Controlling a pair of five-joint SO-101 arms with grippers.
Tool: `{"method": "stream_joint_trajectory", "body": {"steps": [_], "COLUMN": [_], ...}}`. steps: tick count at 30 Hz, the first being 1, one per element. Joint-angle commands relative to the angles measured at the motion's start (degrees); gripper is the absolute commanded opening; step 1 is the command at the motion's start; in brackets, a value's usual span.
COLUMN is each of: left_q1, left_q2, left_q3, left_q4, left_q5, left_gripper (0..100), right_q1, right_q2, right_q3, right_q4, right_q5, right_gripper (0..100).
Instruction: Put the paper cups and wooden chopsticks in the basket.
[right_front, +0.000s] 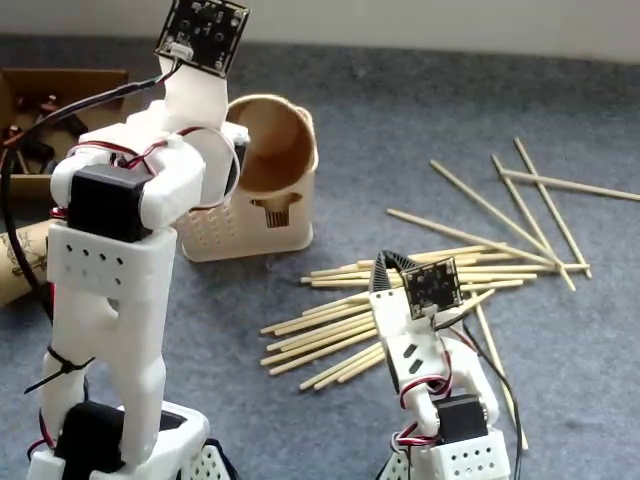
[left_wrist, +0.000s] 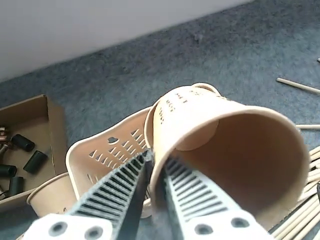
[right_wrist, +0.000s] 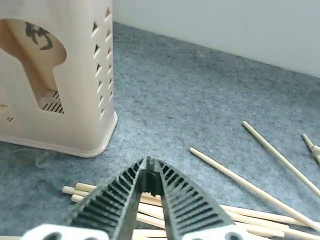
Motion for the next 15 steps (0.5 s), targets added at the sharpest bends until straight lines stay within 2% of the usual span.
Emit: {"method": "stream_joint_trajectory", "body": {"steps": [1,9,15], "left_q1": [-0.7,-0.8,-1.0], "left_q2": [-0.1,0.0,-0.3], "left_q3": [-2.3,-2.7,-2.9], "left_q4": [1.6,1.7,1.8], "left_q5": [0.3,0.2,0.2], "left_gripper": [15,22,23], "right_q1": [0.4,0.4,0.4], "right_q2": [-0.2,-0.2,-0.2], "right_q3": [8.4,8.4,8.4], "right_q4": [0.2,0.3,0.3], "right_q5": [-0.3,-0.3,-0.3], "right_gripper": [1.0,1.0,1.0]}}
